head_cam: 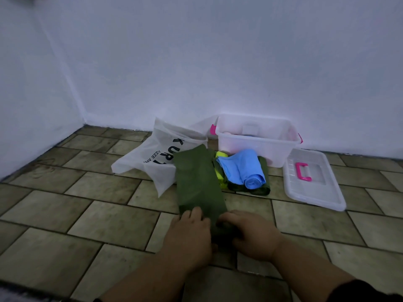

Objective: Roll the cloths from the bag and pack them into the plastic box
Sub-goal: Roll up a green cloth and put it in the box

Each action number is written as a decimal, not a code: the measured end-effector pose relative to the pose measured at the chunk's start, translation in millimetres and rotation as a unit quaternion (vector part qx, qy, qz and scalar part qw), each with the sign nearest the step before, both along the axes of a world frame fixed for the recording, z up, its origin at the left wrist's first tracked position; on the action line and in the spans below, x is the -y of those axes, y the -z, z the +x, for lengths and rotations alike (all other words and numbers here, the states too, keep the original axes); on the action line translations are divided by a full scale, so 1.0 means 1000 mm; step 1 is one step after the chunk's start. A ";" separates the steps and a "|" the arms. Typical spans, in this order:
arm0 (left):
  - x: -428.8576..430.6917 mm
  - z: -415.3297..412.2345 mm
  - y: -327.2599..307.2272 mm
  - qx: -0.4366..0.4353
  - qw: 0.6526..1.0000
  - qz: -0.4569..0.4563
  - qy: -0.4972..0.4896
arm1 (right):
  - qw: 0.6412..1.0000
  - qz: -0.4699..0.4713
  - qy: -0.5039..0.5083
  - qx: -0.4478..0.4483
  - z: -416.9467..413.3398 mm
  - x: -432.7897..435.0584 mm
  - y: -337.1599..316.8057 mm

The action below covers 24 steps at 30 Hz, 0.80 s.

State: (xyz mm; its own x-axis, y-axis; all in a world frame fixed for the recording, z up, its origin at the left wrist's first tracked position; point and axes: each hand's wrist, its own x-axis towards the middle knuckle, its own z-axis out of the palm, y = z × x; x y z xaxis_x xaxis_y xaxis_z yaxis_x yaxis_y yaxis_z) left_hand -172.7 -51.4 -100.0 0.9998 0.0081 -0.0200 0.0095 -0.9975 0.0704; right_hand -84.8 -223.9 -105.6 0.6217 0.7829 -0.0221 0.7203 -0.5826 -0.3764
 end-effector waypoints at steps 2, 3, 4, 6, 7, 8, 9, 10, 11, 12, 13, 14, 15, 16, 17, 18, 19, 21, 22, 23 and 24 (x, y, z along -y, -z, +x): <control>0.000 -0.003 0.005 0.018 1.000 -0.022 0.008 | 1.000 0.001 0.008 -0.010 0.001 0.002 -0.001; 0.000 -0.004 0.006 0.024 0.999 -0.035 0.006 | 1.000 0.003 0.009 -0.005 0.000 0.003 0.000; -0.001 -0.004 0.006 0.026 0.999 -0.044 0.003 | 1.000 0.007 0.005 0.005 0.000 0.004 0.001; -0.002 -0.002 0.005 0.014 0.998 -0.055 -0.005 | 0.999 0.022 0.000 0.025 -0.004 0.004 0.006; -0.003 -0.001 0.005 0.003 0.998 -0.058 -0.013 | 0.999 0.029 0.002 0.033 -0.006 0.004 0.007; -0.004 0.001 0.005 -0.003 0.998 -0.058 -0.020 | 0.999 0.031 0.003 0.039 -0.007 0.003 0.008; -0.005 0.002 0.005 -0.002 0.998 -0.051 -0.024 | 0.999 0.031 0.006 0.041 -0.007 0.002 0.008; -0.006 0.003 0.005 0.005 0.999 -0.040 -0.022 | 0.999 0.029 0.011 0.039 -0.007 0.001 0.006; -0.007 0.004 0.006 0.012 0.999 -0.031 -0.016 | 0.999 0.027 0.016 0.034 -0.006 0.000 0.004; -0.008 0.004 0.007 0.018 0.999 -0.028 -0.009 | 0.999 0.023 0.021 0.028 -0.004 -0.001 0.002; -0.008 0.003 0.008 0.021 0.999 -0.032 -0.001 | 0.999 0.021 0.026 0.022 -0.002 -0.001 0.000; -0.008 0.003 0.009 0.023 0.999 -0.043 0.004 | 0.999 0.020 0.030 0.019 0.000 -0.001 -0.001; -0.007 0.003 0.009 0.028 0.998 -0.054 0.005 | 0.999 0.019 0.032 0.019 0.002 -0.001 -0.001; -0.007 0.004 0.009 0.035 0.998 -0.061 0.005 | 0.999 0.017 0.031 0.022 0.003 -0.001 -0.001; -0.007 0.004 0.008 0.037 0.997 -0.063 0.001 | 0.999 0.016 0.028 0.028 0.003 -0.001 0.000; -0.008 0.006 0.007 0.033 0.997 -0.064 -0.009 | 0.999 0.015 0.025 0.035 0.002 -0.001 0.001; -0.009 0.007 0.006 0.022 0.997 -0.066 -0.021 | 0.999 0.016 0.025 0.039 0.000 -0.001 0.003; -0.011 0.011 0.003 0.010 0.998 -0.057 -0.038 | 0.999 0.015 0.030 0.039 -0.001 -0.001 0.007; -0.011 0.011 0.002 0.014 0.998 -0.042 -0.036 | 0.999 0.012 0.031 0.035 -0.001 -0.001 0.007; -0.010 0.011 0.002 0.021 0.999 -0.031 -0.029 | 0.999 0.011 0.031 0.028 0.000 -0.001 0.006; -0.009 0.010 0.002 0.032 0.999 -0.030 -0.019 | 0.999 0.010 0.030 0.019 0.001 -0.002 0.005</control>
